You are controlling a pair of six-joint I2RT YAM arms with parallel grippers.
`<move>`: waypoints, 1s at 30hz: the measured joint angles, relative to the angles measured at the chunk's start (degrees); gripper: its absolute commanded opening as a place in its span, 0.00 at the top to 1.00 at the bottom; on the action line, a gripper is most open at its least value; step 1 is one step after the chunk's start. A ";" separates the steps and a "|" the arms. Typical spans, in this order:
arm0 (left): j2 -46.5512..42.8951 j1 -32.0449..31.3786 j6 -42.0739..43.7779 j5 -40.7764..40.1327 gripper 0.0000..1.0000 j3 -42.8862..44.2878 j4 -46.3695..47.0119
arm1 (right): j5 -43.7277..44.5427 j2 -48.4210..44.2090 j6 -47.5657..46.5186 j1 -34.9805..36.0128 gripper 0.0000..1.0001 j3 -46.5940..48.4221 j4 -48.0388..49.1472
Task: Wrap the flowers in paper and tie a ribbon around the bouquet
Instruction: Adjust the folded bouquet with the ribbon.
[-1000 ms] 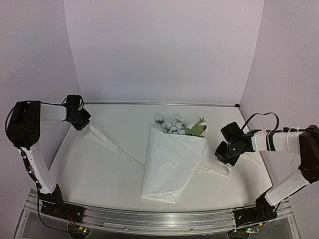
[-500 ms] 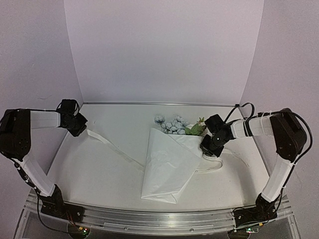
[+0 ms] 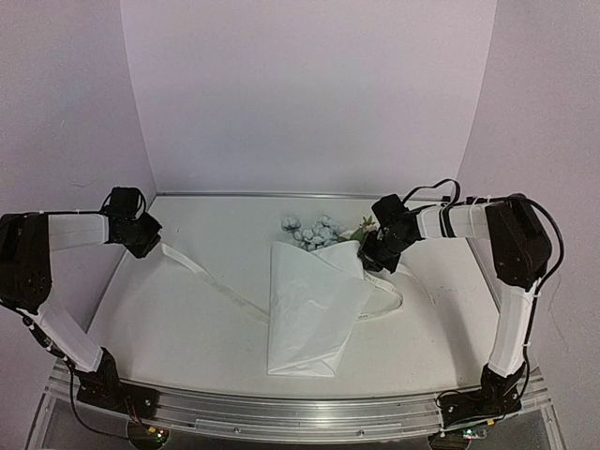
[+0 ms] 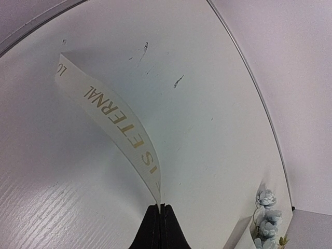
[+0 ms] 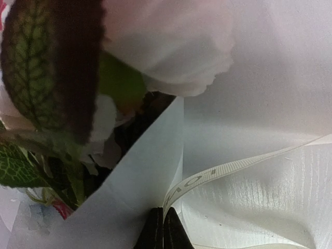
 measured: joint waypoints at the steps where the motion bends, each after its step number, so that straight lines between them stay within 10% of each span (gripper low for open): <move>1: -0.06 -0.21 -0.13 0.00 1.00 0.00 0.02 | -0.29 0.33 -0.55 -0.02 1.00 0.71 -0.49; 9: -0.19 -2.04 -0.80 -0.09 1.00 0.00 0.03 | 0.31 0.52 -3.65 -0.80 1.00 0.95 -3.86; 21: -2.72 -2.78 4.27 -0.47 1.00 0.50 4.98 | 16.46 -30.22 -4.72 -3.14 1.00 -21.11 -10.20; 30: 0.59 -2.64 6.87 -5.10 1.00 8.11 5.81 | 17.88 -28.39 -7.47 -11.53 1.00 -17.35 -12.08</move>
